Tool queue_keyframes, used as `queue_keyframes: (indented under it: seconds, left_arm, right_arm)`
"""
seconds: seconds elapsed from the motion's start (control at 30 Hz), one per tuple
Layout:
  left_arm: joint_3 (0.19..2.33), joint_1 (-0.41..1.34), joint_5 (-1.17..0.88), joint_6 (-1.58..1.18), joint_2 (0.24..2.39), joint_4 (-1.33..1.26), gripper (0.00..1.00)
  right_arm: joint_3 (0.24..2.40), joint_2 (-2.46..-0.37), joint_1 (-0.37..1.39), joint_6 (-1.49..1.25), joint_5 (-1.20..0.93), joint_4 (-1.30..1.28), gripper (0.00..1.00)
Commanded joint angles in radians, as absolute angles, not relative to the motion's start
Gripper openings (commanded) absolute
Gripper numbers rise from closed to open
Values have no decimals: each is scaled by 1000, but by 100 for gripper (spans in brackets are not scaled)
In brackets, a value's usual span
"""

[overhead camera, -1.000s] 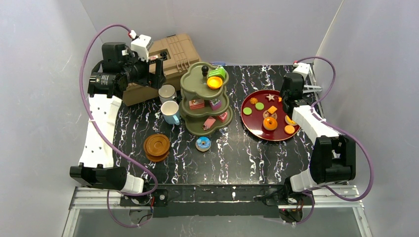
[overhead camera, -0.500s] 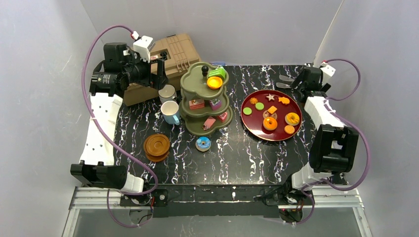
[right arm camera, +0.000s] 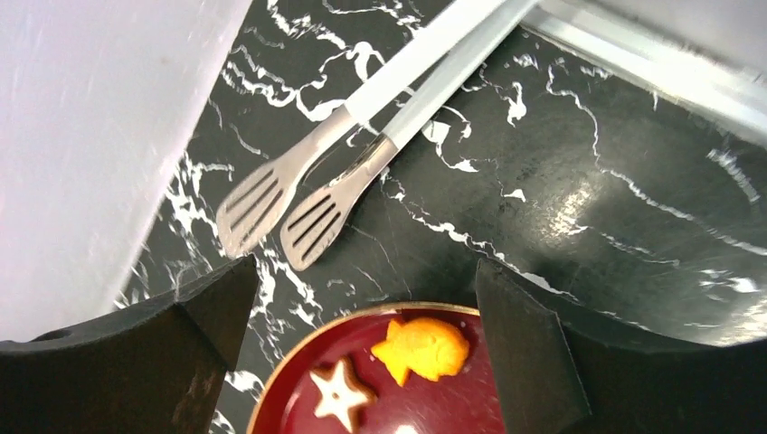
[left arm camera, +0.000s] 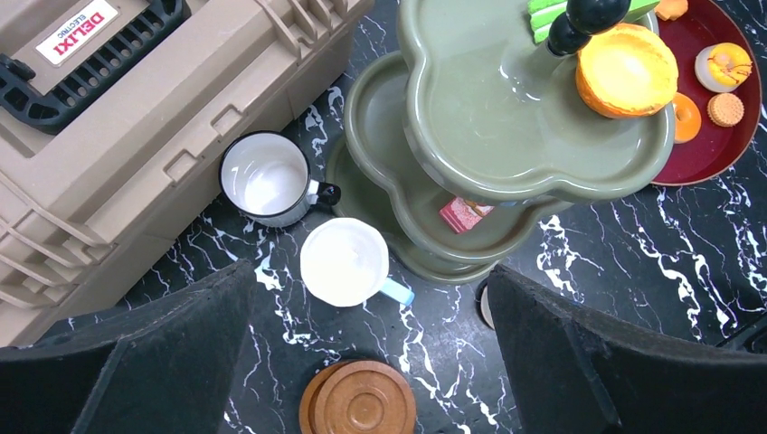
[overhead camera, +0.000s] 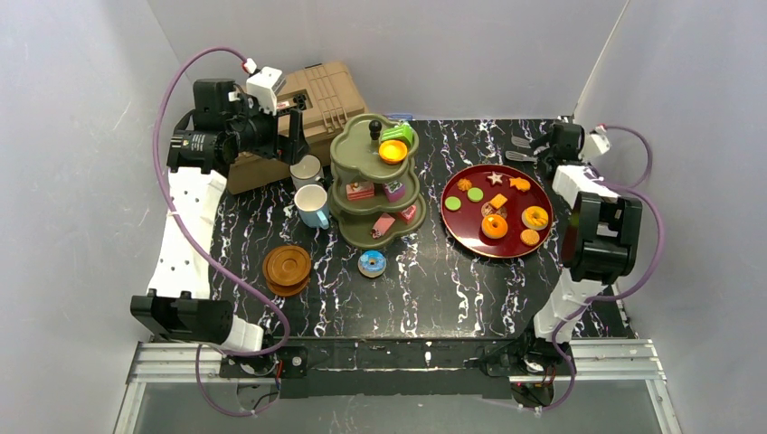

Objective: Serve the afternoon tea
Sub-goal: Pick up the clamp from the center of the board.

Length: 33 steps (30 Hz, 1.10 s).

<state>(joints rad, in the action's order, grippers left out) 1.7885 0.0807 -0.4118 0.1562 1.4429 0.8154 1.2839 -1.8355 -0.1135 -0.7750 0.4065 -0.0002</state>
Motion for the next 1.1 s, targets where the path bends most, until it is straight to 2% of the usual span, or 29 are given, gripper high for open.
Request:
queue_keyframes:
  seconds: [0.0,0.47,0.57,0.67,0.83,1.07]
  left_arm:
    - [1817,75,-421,170,1454,819,98]
    - [1868,72,-381,194,1496,851,98]
    - [1871,72,-378,194,1504,856,98]
    - [1871,72,-371,196,1511,858,98]
    - [1869,72,-358,198,1518,858,98]
    - [1868,72,-358,190,1522,858,98]
  right_arm:
    - [1208,-1900,-166,-1154,363,203,98]
    - [1235,-2123,-213,-1405,292,449,98]
    - [1230,-2160,-220,-1436,280,504,94]
    - [1222,-2193,-231,-1461,249,588,83]
    - [1233,-2238,-246,-1479,208,674,57]
    - [1215,-2244,-242,-1489,144,773,2]
